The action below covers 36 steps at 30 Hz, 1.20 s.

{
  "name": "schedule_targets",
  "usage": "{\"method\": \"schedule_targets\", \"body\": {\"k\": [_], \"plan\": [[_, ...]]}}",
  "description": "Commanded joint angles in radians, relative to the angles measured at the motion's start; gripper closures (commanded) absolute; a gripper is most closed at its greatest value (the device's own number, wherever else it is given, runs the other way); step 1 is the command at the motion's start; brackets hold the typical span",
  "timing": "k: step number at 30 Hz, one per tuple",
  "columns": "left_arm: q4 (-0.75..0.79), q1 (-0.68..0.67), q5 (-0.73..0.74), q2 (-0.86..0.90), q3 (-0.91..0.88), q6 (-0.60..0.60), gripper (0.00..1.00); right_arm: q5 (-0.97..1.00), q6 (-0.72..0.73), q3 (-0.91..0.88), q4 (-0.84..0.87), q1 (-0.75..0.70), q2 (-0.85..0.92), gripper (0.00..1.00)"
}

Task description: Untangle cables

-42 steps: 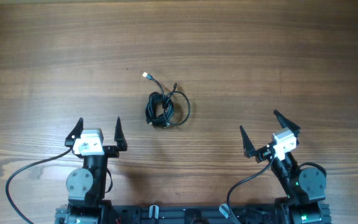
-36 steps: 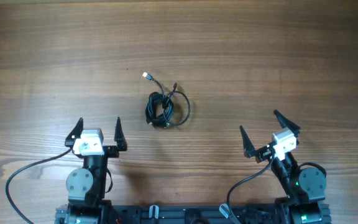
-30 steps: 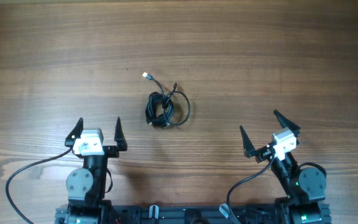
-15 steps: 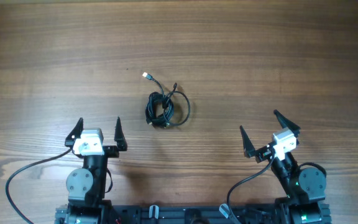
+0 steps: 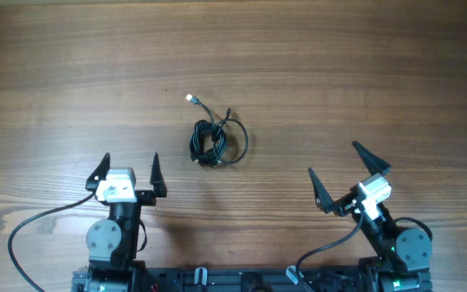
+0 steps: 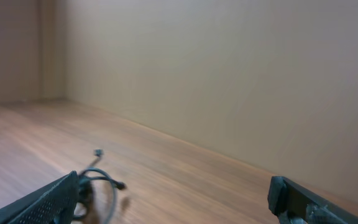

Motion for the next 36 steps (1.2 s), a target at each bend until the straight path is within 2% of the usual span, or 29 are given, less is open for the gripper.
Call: {"method": "schedule_targets", "body": {"k": [1, 5, 10, 17, 21, 26, 29, 31, 35, 36], "plan": [[0.018, 0.008, 0.079, -0.005, -0.005, 0.011, 0.0, -0.114, 0.055, 0.014, -0.008, -0.004, -0.005, 0.0], [-0.013, 0.008, 0.101, -0.003, 0.079, -0.019, 0.0, -0.148, 0.049, 0.097, -0.06, -0.004, 0.022, 0.0], [-0.054, 0.008, 0.203, 0.094, 0.228, -0.019, 0.0, -0.211, 0.016, 0.257, -0.187, -0.004, 0.162, 0.0], [-0.179, 0.007, 0.306, 0.473, 0.537, -0.019, 0.0, -0.304, -0.042, 0.53, -0.427, -0.004, 0.431, 0.0], [-0.373, 0.004, 0.357, 0.744, 0.808, -0.023, 0.0, -0.341, -0.09, 0.674, -0.548, -0.004, 0.589, 0.0], [-0.681, -0.086, 0.356, 1.083, 1.201, -0.023, 0.0, -0.341, -0.172, 0.987, -0.869, -0.004, 0.901, 0.0], [-0.777, -0.147, 0.358, 1.219, 1.333, -0.023, 0.0, -0.34, -0.246, 1.17, -1.07, -0.004, 1.067, 0.0], [-0.756, -0.181, 0.412, 1.266, 1.338, -0.021, 0.0, -0.34, -0.19, 1.257, -1.152, -0.004, 1.175, 0.0], [-0.773, -0.223, 0.48, 1.313, 1.338, -0.022, 0.0, -0.34, 0.118, 1.259, -1.147, -0.004, 1.294, 0.0], [-0.773, -0.224, 0.476, 1.318, 1.338, -0.022, 0.0, -0.34, 0.147, 1.258, -1.143, -0.004, 1.321, 0.0]]}}
